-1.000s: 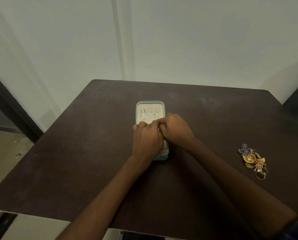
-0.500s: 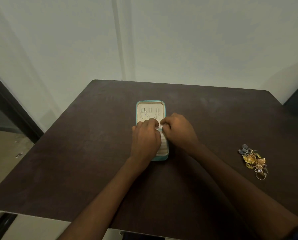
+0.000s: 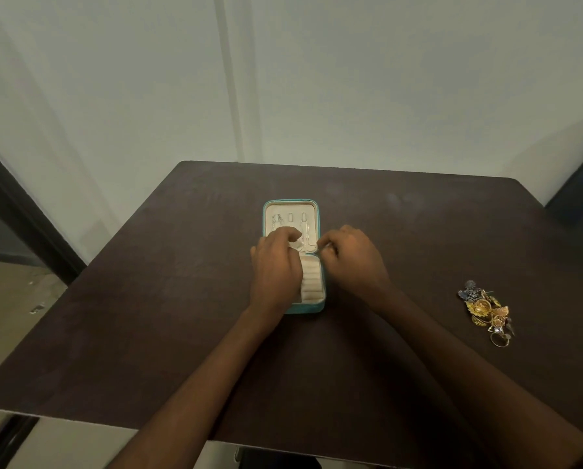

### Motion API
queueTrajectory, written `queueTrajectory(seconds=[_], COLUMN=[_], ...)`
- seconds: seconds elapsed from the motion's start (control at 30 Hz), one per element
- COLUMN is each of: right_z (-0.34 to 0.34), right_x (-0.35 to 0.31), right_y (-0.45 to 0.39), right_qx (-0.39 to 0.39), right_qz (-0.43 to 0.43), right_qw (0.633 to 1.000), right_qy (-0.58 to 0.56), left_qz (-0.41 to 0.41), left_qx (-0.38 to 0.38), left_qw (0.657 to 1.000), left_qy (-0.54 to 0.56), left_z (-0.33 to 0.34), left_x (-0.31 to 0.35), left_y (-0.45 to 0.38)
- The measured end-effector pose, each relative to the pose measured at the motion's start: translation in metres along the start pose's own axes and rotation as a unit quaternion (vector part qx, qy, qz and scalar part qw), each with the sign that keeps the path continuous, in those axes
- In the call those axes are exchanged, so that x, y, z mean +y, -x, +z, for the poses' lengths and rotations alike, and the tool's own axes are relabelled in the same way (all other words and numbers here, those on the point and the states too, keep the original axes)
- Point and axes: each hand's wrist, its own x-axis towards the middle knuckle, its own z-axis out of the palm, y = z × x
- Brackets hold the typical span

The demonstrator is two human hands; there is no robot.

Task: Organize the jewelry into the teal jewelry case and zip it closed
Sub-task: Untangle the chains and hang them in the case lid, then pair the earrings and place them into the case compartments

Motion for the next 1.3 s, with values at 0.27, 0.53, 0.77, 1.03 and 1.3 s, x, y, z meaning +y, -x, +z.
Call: queueTrajectory(seconds=[0.27, 0.53, 0.77, 1.03, 1.3], right_z=[-0.009, -0.022, -0.043, -0.086, -0.132], right_x=[0.003, 0.0, 0.007, 0.05, 0.124], right_y=[0.032, 0.049, 0.066, 0.102, 0.148], right_qx=[-0.03, -0.027, 0.008, 0.052, 0.079], right_qz=[-0.019, -0.02, -0.035, -0.005, 0.089], right_qw=[0.999, 0.999, 0.999, 0.998, 0.992], right_qy=[-0.004, 0.002, 0.01, 0.03, 0.035], left_qz=[-0.009, -0.029, -0.026, 0.071, 0.134], left_qx=[0.016, 0.034, 0.045, 0.006, -0.034], left_qw=[1.0, 0.999, 0.999, 0.997, 0.99], left_qy=[0.024, 0.016, 0.004, -0.042, -0.026], left_z=[-0.015, -0.036, -0.055, -0.033, 0.005], left_x=[0.008, 0.005, 0.013, 0.067, 0.102], left_y=[0.001, 0.011, 0.019, 0.037, 0.056])
